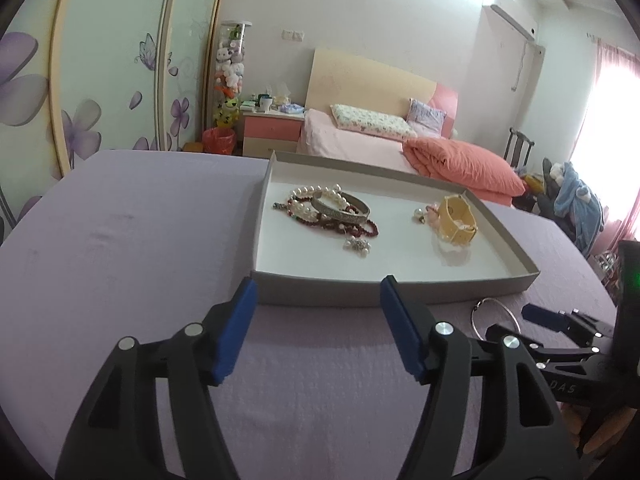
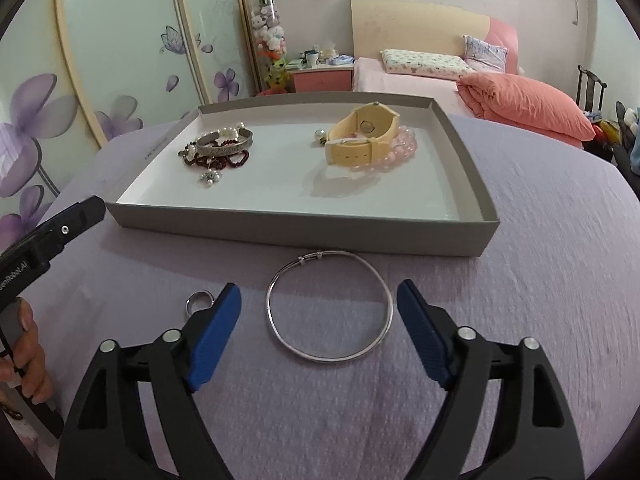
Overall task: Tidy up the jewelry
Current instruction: 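Withdraw both open tools from the tray, then grasp the silver wire bangle with the right tool while the left tool grasps the silver ring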
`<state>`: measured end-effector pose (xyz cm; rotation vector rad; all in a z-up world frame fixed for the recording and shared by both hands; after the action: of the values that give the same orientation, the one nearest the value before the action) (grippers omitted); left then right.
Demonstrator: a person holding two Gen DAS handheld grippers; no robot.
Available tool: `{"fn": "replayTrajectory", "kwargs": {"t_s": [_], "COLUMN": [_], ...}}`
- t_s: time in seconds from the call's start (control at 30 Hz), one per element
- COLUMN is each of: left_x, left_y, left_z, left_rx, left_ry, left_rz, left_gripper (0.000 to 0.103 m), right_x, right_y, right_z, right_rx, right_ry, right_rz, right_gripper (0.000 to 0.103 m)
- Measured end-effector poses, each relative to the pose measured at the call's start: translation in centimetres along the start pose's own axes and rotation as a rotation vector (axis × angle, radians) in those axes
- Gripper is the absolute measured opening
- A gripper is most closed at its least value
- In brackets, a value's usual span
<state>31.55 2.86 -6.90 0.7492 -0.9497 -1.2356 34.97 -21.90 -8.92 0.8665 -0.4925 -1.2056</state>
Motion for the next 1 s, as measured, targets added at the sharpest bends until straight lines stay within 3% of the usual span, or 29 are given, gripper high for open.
{"fn": "replayTrajectory", "kwargs": {"t_s": [0.3,0.33,0.37,0.47,1.0], "left_x": [0.6,0.7,0.8,1.2,6.8], "left_y": [0.1,0.1,0.0,-0.1,-3.2], "left_z": [0.2,0.2,0.2,0.1,-1.0], "left_rx": [0.009,0.008,0.006,-0.002,-0.175], "left_ry": [-0.005,-0.005,-0.007,-0.009,-0.107], "left_rz": [-0.036,-0.039,-0.044,-0.061,-0.186], "left_gripper": [0.065,0.065,0.065,0.066,0.068], "right_x": [-0.2,-0.3,-0.3,-0.1,2.8], "right_y": [-0.5,-0.4,-0.4,-0.6,-1.4], "right_z": [-1.3,-1.4,-1.3,-1.1,0.5], "right_rx": [-0.080,-0.081,-0.079,-0.073,-0.066], "right_ry": [-0.047,-0.054,-0.062,-0.063,-0.133], "right_rz": [0.031,0.037,0.041,0.040,-0.032], "right_gripper": [0.083,0.082,0.073,0.071,0.071]}}
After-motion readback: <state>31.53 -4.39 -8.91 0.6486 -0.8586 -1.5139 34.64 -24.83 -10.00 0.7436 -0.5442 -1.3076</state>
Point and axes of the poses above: each gripper's, at about its wrist camera, not at the fingertips, and z roughly against the way its jaws point, x to its right, y to its top, the point moved 2 cm from there along -z, roughly the way its jaws point, and after that the axes turned 10 degrees about x, right-handed, at the moved point
